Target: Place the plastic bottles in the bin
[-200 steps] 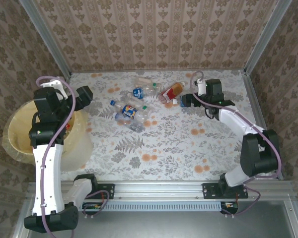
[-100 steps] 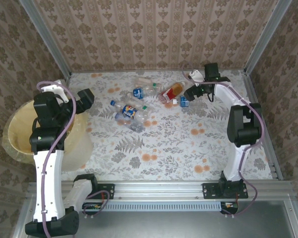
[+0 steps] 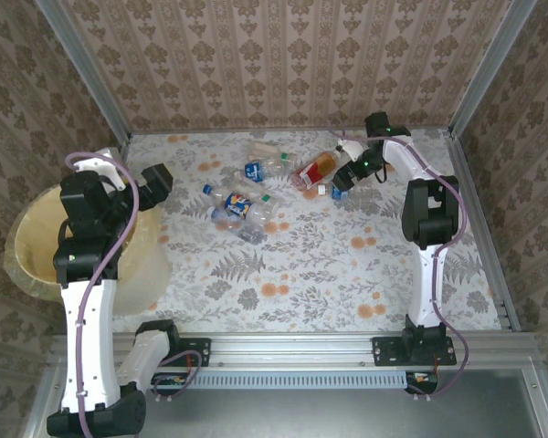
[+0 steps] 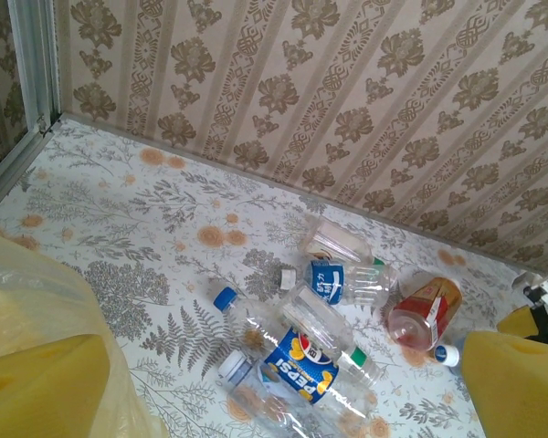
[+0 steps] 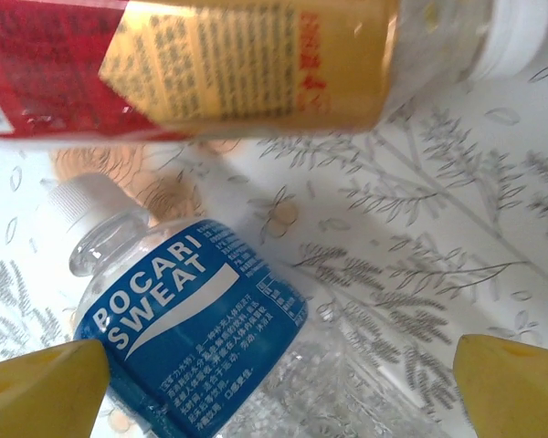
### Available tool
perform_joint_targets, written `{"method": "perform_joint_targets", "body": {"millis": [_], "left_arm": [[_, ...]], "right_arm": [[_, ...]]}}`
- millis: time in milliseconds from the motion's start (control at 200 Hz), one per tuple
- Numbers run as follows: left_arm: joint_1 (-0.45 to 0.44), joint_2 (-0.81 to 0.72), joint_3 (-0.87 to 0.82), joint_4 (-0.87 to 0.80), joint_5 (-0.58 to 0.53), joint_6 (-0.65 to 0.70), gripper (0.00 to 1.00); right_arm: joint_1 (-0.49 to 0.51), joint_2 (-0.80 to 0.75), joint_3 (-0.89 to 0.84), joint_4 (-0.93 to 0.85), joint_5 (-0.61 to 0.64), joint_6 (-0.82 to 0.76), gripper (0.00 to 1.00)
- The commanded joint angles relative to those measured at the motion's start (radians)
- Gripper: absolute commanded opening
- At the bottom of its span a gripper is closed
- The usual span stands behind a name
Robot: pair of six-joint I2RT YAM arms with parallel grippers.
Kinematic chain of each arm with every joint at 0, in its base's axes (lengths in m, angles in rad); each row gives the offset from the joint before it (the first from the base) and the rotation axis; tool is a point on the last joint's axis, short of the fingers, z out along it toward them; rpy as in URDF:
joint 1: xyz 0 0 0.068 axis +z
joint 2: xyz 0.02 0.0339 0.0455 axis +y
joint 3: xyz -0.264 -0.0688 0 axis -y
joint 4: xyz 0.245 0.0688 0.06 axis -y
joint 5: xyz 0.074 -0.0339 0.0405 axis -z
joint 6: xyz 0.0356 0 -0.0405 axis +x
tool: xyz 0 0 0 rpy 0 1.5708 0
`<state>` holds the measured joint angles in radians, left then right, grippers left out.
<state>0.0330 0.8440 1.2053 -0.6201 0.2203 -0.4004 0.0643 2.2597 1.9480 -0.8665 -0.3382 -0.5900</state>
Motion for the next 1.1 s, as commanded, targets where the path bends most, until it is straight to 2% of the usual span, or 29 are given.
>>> {"method": "perform_joint_targets", "body": {"millis": [0, 200, 420, 565, 765, 930, 1095], "left_arm": [[-0.004, -0.006, -0.004, 0.013, 0.000, -0.011, 1.00], [-0.005, 0.004, -0.015, 0.019, 0.007, -0.011, 1.00], [-0.004, 0.009, -0.024, 0.028, 0.010, -0.007, 1.00], [-0.005, 0.012, -0.036, 0.045, 0.014, -0.012, 1.00], [-0.005, 0.024, -0.036, 0.055, 0.039, -0.016, 1.00], [-0.006, 0.017, -0.039, 0.052, 0.041, -0.013, 1.00], [-0.005, 0.006, -0.045, 0.050, 0.047, -0.015, 1.00]], "right_arm": [[0.001, -0.001, -0.036, -0.109, 0.034, -0.057, 0.98], [0.002, -0.096, -0.208, -0.043, 0.061, -0.060, 0.98], [0.014, -0.187, -0.383, 0.011, 0.182, -0.064, 0.96], [0.056, -0.273, -0.569, 0.229, 0.260, -0.048, 0.83], [0.109, -0.339, -0.703, 0.434, 0.307, -0.028, 0.76], [0.127, -0.377, -0.739, 0.514, 0.327, 0.008, 0.71], [0.132, -0.405, -0.767, 0.563, 0.322, 0.062, 0.60]]}}
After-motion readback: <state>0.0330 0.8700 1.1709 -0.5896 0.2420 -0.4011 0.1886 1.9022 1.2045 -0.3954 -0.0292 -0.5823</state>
